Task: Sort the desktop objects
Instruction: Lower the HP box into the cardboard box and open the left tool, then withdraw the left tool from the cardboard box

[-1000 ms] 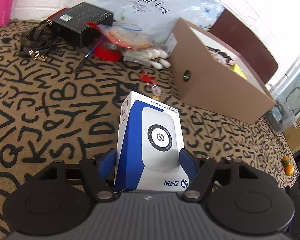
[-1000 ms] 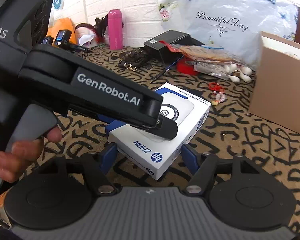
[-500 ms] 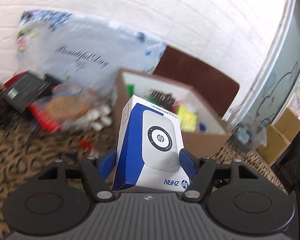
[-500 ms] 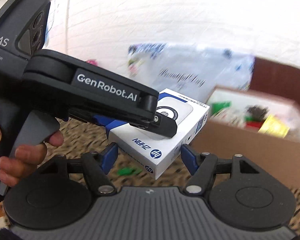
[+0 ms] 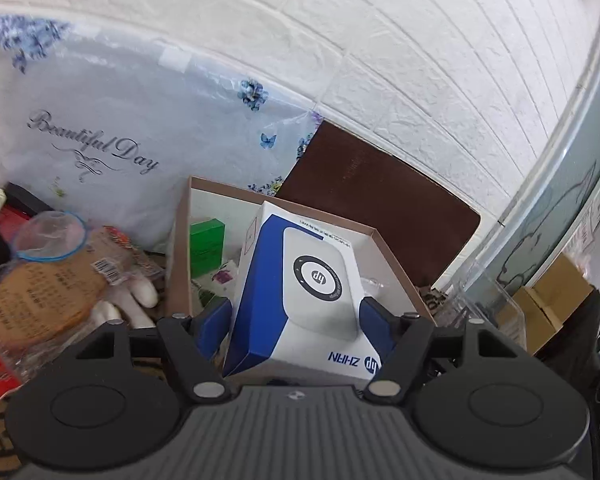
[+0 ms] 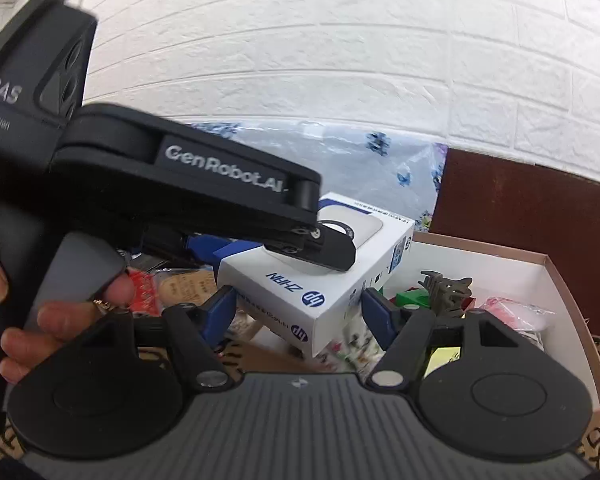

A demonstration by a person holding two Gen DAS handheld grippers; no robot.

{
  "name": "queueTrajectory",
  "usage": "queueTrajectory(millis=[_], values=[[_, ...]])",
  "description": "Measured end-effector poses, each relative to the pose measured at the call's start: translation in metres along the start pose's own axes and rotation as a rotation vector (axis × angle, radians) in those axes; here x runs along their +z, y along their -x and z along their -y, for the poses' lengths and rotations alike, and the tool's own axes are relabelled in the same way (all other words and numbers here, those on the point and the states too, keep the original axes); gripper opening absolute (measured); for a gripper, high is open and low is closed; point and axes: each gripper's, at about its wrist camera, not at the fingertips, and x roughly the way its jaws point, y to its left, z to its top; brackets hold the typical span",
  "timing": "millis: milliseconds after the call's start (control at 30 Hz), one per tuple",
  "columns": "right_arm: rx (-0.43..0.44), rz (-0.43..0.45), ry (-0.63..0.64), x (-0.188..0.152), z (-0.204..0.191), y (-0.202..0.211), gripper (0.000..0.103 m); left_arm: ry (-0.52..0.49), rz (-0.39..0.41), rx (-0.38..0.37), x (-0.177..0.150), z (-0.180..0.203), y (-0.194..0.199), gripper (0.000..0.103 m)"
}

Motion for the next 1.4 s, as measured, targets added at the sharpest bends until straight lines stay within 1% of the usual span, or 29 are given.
queueTrajectory(millis=[67, 167, 300, 367, 467, 533, 600, 667, 700, 800, 867, 933, 967, 1033, 1133, 1167, 1233, 1267, 1333, 1400], values=[[0.014, -0.028, -0.026, 0.008, 0.016, -0.016, 0.067, 0.024, -0.022, 0.007, 0.006, -0.005, -0.017, 0.072], [0.036, -0.079, -0.047, 0.012, 0.035, -0.039, 0.065, 0.027, -0.052, 0.026, 0.01, -0.012, -0.038, 0.072], [0.021, -0.145, 0.02, 0.01, 0.039, -0.064, 0.062, 0.026, -0.082, 0.05, 0.015, -0.023, -0.061, 0.072], [0.02, -0.167, 0.025, 0.006, 0.036, -0.07, 0.061, 0.035, -0.088, 0.054, 0.018, -0.028, -0.07, 0.07], [0.019, -0.214, 0.041, 0.01, 0.041, -0.087, 0.06, 0.014, -0.091, 0.063, 0.024, -0.027, -0.076, 0.068], [-0.01, -0.245, 0.049, 0.014, 0.041, -0.094, 0.059, 0.002, -0.092, 0.071, 0.026, -0.026, -0.079, 0.069], [-0.044, -0.273, 0.035, 0.017, 0.046, -0.104, 0.059, -0.007, -0.085, 0.088, 0.027, -0.025, -0.08, 0.074], [-0.05, -0.282, -0.011, 0.02, 0.055, -0.115, 0.059, 0.002, -0.081, 0.079, 0.027, -0.026, -0.08, 0.08], [-0.056, -0.277, -0.031, 0.02, 0.058, -0.116, 0.059, 0.005, -0.078, 0.069, 0.027, -0.027, -0.079, 0.081], [-0.081, -0.272, -0.039, 0.019, 0.063, -0.121, 0.063, -0.009, -0.077, 0.054, 0.026, -0.024, -0.081, 0.088], [-0.096, -0.269, -0.051, 0.015, 0.065, -0.122, 0.073, -0.02, -0.08, 0.046, 0.024, -0.021, -0.08, 0.092], [-0.097, -0.257, -0.067, 0.011, 0.064, -0.116, 0.074, -0.033, -0.083, 0.03, 0.021, -0.018, -0.077, 0.095], [-0.092, -0.247, -0.077, 0.01, 0.065, -0.112, 0.077, -0.038, -0.083, 0.024, 0.019, -0.017, -0.075, 0.097], [-0.089, -0.22, -0.09, 0.01, 0.064, -0.105, 0.081, -0.045, -0.08, 0.019, 0.015, -0.014, -0.07, 0.098], [-0.1, -0.191, -0.102, 0.009, 0.06, -0.094, 0.083, -0.042, -0.073, 0.021, 0.01, -0.012, -0.059, 0.098], [-0.106, -0.179, -0.103, 0.009, 0.057, -0.089, 0.085, -0.034, -0.069, 0.019, 0.008, -0.012, -0.054, 0.098], [-0.116, -0.154, -0.1, 0.01, 0.05, -0.079, 0.088, -0.018, -0.04, 0.016, 0.002, -0.012, -0.039, 0.098], [-0.121, -0.144, -0.097, 0.01, 0.046, -0.074, 0.089, -0.009, -0.013, 0.02, -0.002, -0.013, -0.028, 0.099], [-0.119, -0.12, -0.087, 0.009, 0.036, -0.062, 0.09, 0.0, 0.048, 0.068, -0.01, -0.013, -0.006, 0.099], [-0.099, -0.114, -0.077, 0.007, 0.025, -0.051, 0.09, 0.001, 0.083, 0.087, -0.02, -0.018, 0.017, 0.099]])
